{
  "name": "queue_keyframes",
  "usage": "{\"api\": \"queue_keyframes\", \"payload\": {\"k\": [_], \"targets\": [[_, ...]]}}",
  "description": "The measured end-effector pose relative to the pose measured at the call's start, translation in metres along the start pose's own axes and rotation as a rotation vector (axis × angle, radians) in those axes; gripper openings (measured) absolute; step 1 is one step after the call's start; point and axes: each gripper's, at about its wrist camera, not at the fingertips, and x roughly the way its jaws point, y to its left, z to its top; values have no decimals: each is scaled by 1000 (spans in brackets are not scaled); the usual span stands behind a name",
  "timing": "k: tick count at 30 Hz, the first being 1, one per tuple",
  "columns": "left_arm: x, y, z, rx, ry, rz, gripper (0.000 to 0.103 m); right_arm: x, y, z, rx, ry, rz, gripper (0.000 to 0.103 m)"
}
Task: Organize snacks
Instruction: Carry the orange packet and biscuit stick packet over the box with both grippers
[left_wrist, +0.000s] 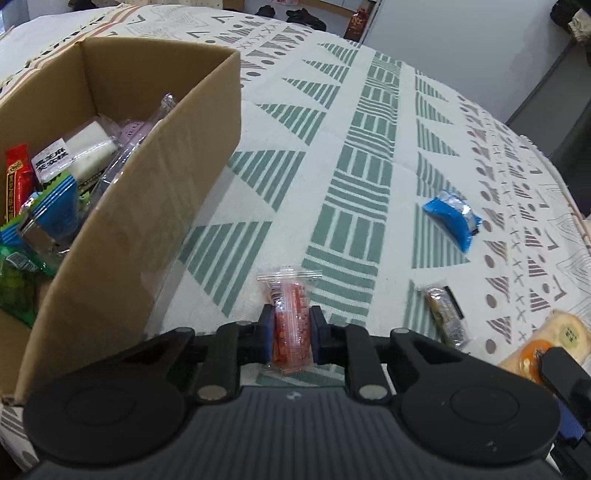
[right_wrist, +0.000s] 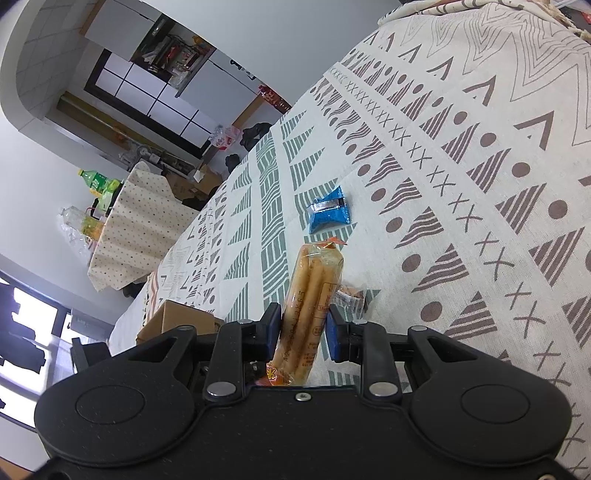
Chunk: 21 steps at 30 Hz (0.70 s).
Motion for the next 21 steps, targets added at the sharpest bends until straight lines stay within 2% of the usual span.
{"api": "queue_keyframes", "payload": {"k": [4,7,17,21], "targets": [[-15,0,2,8,-34,-11,17,-3,10,-1,-18,-6,14,26],[-31,5,5,-13,-40,-48,17,-4,18,-2,-32,-8,22,26],[-85,27,14,-65,-155,-111,17,-7,51,-3,-96,-11,42,25],[-101,39,18,-86,-197,-115,17,-7,70,-5,-132,-12,61,25]]}}
